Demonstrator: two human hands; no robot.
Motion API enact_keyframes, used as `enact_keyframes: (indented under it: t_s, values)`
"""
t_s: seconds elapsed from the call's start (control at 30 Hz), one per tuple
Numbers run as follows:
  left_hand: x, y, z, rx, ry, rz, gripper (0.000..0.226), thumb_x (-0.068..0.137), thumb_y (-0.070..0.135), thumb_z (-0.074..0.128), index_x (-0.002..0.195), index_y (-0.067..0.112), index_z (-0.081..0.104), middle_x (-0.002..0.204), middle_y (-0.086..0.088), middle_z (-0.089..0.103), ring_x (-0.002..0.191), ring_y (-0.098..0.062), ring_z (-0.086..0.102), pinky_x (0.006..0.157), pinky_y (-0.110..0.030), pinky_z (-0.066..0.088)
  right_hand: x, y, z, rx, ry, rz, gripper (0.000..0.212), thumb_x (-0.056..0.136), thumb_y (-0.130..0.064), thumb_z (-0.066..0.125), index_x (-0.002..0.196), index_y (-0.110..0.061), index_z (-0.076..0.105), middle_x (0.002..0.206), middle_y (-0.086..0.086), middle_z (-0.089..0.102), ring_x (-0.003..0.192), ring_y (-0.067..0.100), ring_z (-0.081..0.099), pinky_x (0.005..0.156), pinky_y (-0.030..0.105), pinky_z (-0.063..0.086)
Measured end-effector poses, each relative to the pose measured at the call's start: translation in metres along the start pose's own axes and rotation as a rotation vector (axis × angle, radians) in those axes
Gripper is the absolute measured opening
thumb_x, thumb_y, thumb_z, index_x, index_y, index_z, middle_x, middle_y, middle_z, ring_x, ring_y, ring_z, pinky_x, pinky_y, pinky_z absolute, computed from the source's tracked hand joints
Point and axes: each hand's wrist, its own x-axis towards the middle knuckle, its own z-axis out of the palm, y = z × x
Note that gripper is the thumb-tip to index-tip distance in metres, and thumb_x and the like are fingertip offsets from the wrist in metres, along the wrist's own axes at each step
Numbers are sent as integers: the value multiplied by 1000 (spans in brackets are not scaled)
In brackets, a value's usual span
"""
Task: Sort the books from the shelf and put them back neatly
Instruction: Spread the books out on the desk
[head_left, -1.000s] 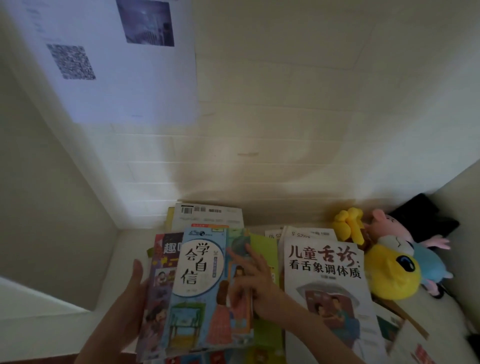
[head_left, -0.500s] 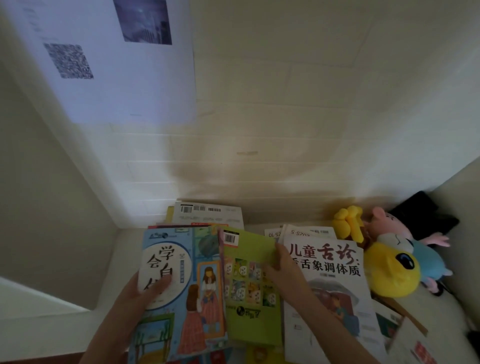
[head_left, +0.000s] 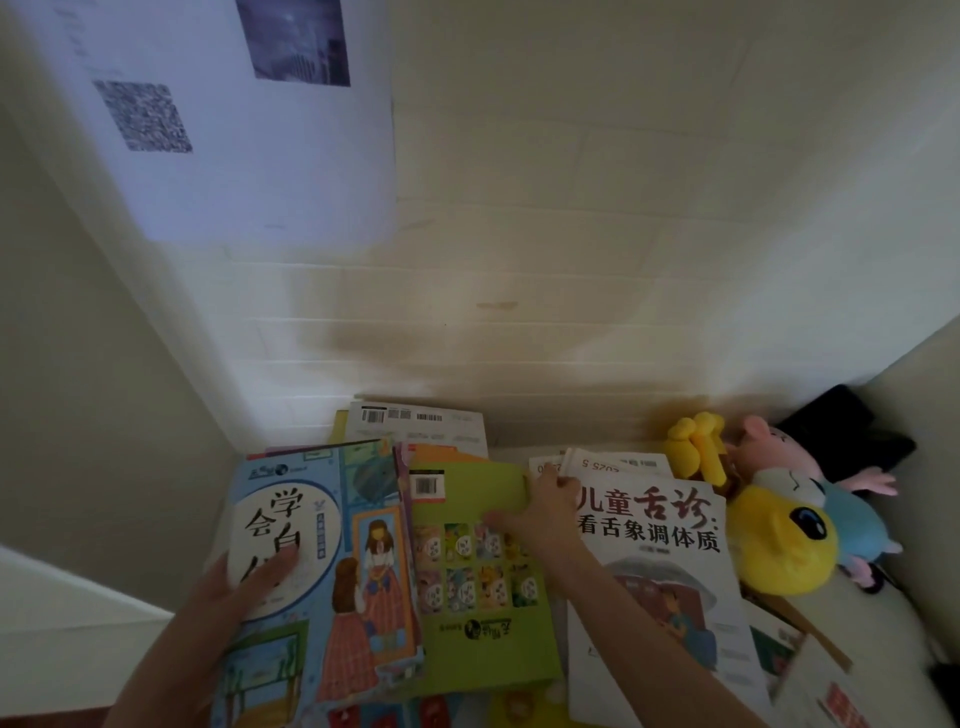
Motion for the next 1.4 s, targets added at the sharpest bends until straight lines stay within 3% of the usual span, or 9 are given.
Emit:
enact_keyframes:
  t_s: [0.17,0.4,0.67,0.83,0.97,1.07,1.17,1.27,1.4]
  values:
    - [-1,-2,-1,-26,10,-34,19,87,18,64,106,15,62,90,-16,73,83,-38,68,73,-46,54,2,7,-9,54,-76,-39,58,76,-28,79,120,-6,48,110,3,56,104,19,57,75,21,48]
    - [-1,-2,-2,-22,-8,-76,25,86,20,65,110,14,62,93,-18,73,85,-41,68,78,-50,53,10,9,-23,232,104,-100,35,83,-10,72,102,-13,43,106,9,62,74,9,55,54,18,42]
    - [-4,2,10,58,-87,-121,19,88,23,62,103,10,63,83,-18,74,68,-36,71,61,-40,57,-34,-40,-106,730,327,-575,26,88,3,60,105,-15,57,96,-1,69,88,15,67,74,28,56]
    - [9,-3,19,-75,-132,-281,60,86,61,41,106,9,62,88,-24,72,65,-35,70,61,-41,56,-60,-35,-45,594,-152,-851,10,75,2,70,78,-5,64,97,-8,73,114,11,59,94,19,47]
    - [21,-11,16,-247,-154,-313,83,67,79,29,112,17,62,106,-23,70,87,-42,69,81,-49,48,-55,29,14,275,-452,-940,19,84,-18,70,88,1,72,131,-16,55,140,4,29,116,40,27]
    - [15,-5,20,-183,-192,-298,78,67,71,47,122,16,59,114,-24,66,104,-45,63,92,-58,45,-42,51,29,129,-572,-805,51,84,15,48,92,-26,77,148,-28,33,141,-12,6,120,47,11]
    - [8,-1,24,3,-149,-200,79,53,55,85,115,14,62,101,-17,73,91,-38,70,85,-52,53,-40,34,26,11,-539,-783,66,80,20,48,112,-34,68,155,-25,20,143,-6,-5,119,28,4]
    - [5,-5,28,7,-94,-187,42,76,30,76,111,11,62,93,-18,74,81,-37,70,77,-48,55,-46,26,29,-79,-557,-835,77,76,20,37,124,-35,60,153,-32,9,142,-5,-17,115,22,-8]
    - [6,-13,26,-33,-70,-162,21,88,23,62,106,14,62,92,-19,73,82,-39,69,75,-48,55,-55,29,23,227,-461,-632,67,83,20,35,130,-24,54,149,-19,30,137,-10,21,110,8,23]
